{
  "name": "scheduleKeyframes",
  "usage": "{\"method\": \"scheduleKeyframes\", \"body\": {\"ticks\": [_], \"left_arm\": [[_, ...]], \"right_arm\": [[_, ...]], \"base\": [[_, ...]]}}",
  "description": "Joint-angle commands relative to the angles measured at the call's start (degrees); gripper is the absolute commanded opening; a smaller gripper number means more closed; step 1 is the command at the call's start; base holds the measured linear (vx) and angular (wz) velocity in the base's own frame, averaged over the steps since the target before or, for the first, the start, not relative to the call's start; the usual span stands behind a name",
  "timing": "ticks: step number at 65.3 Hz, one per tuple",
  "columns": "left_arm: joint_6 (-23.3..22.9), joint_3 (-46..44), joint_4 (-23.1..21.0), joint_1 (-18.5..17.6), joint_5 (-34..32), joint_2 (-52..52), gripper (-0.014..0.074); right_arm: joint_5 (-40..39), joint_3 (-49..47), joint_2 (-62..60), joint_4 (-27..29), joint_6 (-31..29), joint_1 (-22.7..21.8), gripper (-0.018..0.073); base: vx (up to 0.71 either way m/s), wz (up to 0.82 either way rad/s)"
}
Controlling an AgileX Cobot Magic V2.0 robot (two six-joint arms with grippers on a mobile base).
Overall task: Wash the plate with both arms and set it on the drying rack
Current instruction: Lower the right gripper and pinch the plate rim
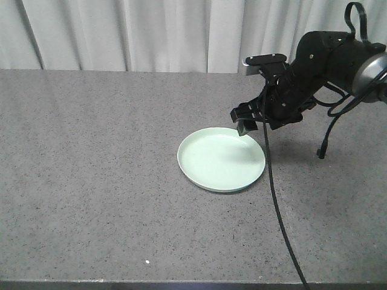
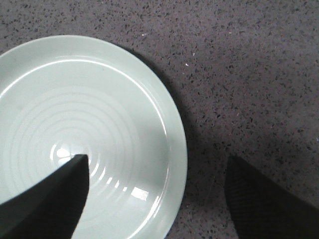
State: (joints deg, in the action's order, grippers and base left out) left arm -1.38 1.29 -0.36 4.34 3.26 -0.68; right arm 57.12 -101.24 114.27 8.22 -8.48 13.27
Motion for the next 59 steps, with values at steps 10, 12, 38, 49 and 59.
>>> {"method": "scheduleKeyframes", "body": {"ticks": [10,12,38,49,59], "left_arm": [[-0.4,1.3,-0.2,-0.1,-4.4,-0.8,-0.0006],[-0.4,1.3,-0.2,-0.1,-4.4,-0.8,-0.0006],[-0.4,1.3,-0.2,-0.1,-4.4,-0.8,-0.0006],[-0.4,1.3,-0.2,-0.1,-4.4,-0.8,-0.0006],[-0.4,1.3,-0.2,-0.1,-4.4,-0.8,-0.0006]], "right_arm": [[-0.4,-4.5,1.6,-3.0,2.0,-0.4,0.0538],[-0.1,-4.5,2.0,-3.5,2.5,-0.4,0.0538],[3.0,-4.5,5.7,-5.2,4.1,-0.4,0.0531],[3.4,-4.5,5.8,-5.2,4.2,-0.4,0.0421],[4.0,-4.5,5.8,-5.2,4.2,-0.4,0.0225]], "base": [[0.0,0.0],[0.0,0.0],[0.0,0.0],[0.0,0.0],[0.0,0.0]]}}
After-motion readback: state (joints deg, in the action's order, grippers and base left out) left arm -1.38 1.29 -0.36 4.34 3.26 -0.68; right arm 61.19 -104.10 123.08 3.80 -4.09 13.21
